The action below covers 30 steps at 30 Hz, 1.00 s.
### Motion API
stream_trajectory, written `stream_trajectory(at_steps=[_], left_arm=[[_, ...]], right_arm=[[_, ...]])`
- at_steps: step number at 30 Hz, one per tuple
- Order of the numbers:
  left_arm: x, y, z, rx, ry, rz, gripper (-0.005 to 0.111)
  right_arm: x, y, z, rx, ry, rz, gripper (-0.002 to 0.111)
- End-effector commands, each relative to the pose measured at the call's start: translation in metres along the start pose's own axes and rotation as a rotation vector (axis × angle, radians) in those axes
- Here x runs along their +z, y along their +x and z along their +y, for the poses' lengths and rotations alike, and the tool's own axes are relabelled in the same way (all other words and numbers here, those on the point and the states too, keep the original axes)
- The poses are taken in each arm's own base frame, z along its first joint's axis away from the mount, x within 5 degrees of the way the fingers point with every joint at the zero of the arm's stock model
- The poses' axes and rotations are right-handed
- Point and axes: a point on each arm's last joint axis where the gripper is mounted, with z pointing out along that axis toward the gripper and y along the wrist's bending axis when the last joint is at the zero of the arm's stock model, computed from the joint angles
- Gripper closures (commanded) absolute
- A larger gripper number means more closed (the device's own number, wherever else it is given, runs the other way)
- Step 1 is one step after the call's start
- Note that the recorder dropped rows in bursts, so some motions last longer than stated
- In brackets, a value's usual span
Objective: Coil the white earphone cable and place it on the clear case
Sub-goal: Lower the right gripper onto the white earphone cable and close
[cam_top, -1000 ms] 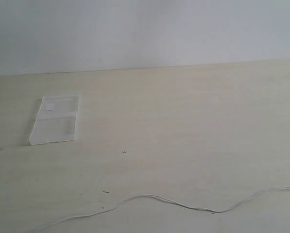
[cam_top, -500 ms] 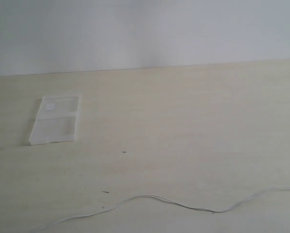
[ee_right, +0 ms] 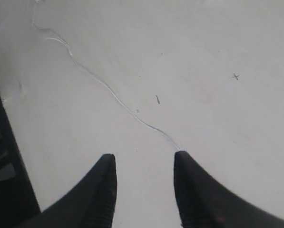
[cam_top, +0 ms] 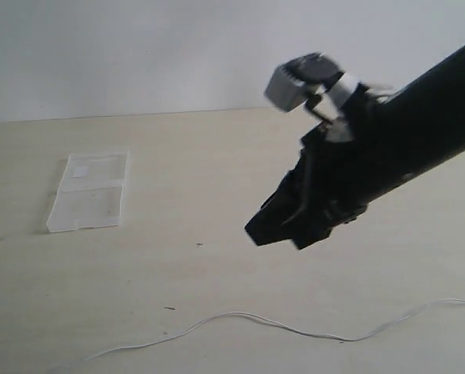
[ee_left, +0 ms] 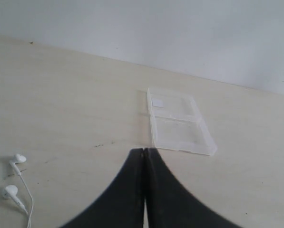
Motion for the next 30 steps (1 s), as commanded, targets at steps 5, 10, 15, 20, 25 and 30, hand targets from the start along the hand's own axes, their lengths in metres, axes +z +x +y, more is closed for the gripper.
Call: stream_trajectory(at_steps=[5, 10, 15, 20, 25, 30], left_arm=[[0.001, 0.001, 0.000, -0.004, 0.000, 0.003, 0.107], [0.001, 0.001, 0.000, -0.004, 0.000, 0.003, 0.107], [0.001, 0.001, 0.000, -0.004, 0.000, 0.003, 0.107], [0.001, 0.001, 0.000, -0.004, 0.000, 0.003, 0.107], [0.001, 0.001, 0.000, -0.004, 0.000, 0.003, 0.107], [0.001, 0.001, 0.000, -0.004, 0.000, 0.003, 0.107]], right_arm=[[0.069, 0.012, -0.022, -0.045, 0.004, 0.124, 0.072], [0.099, 0.015, -0.011, -0.197, -0.012, 0.167, 0.078], [0.118, 0.015, -0.008, -0.294, 0.064, 0.172, 0.079], [0.131, 0.016, -0.005, -0.361, 0.067, 0.209, 0.077], [0.148, 0.011, 0.007, -0.425, 0.073, 0.210, 0.067], [0.159, 0.021, 0.000, -0.483, 0.088, 0.277, 0.066]])
